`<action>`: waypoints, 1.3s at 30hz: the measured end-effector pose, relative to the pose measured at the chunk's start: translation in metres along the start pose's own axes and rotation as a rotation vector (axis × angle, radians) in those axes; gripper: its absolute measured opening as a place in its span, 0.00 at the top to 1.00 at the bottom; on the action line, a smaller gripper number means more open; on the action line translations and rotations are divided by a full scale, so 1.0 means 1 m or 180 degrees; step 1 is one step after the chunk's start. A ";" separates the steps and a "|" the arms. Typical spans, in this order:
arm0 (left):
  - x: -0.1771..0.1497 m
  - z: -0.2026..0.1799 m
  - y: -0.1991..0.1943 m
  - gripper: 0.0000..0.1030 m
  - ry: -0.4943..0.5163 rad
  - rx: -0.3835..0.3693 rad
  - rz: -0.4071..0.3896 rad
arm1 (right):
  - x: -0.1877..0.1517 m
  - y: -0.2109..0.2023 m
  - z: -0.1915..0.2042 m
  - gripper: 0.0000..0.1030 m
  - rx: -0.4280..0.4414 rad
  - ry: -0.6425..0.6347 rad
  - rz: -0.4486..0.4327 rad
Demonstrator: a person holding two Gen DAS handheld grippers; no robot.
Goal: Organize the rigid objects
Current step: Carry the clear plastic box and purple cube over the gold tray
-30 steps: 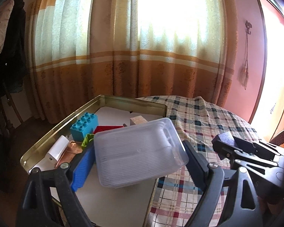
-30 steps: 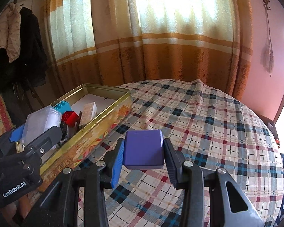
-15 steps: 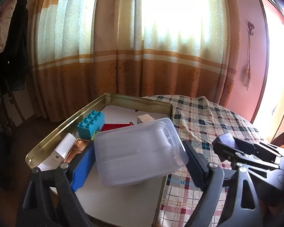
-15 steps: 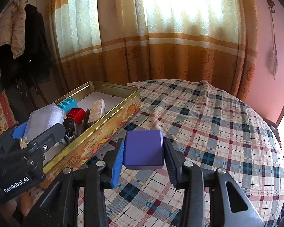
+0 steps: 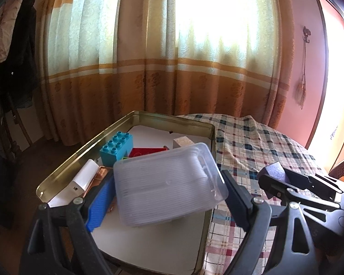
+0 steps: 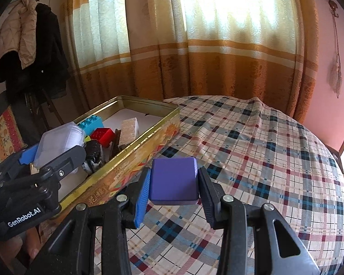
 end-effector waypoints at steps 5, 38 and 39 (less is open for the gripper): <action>0.000 0.002 -0.002 0.14 0.0005 -0.0001 -0.0007 | -0.001 0.000 0.003 0.58 0.0013 -0.0021 0.0002; 0.014 0.048 0.004 0.14 0.0058 0.0151 0.0403 | 0.056 0.018 0.065 0.58 0.0482 -0.0149 0.0048; 0.013 0.049 0.007 0.14 0.0071 0.0149 0.0445 | 0.058 0.022 0.068 0.58 0.0498 -0.0156 0.0075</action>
Point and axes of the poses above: each gripper's, at about its wrist camera, not at the fingertips, and y roughly the way its jaws point, z to its left, x to its top, the point moved 1 cm from there along y, roughly the way its jaws point, and after that the axes turned 8 degrees about y, right-handed, at the moved point
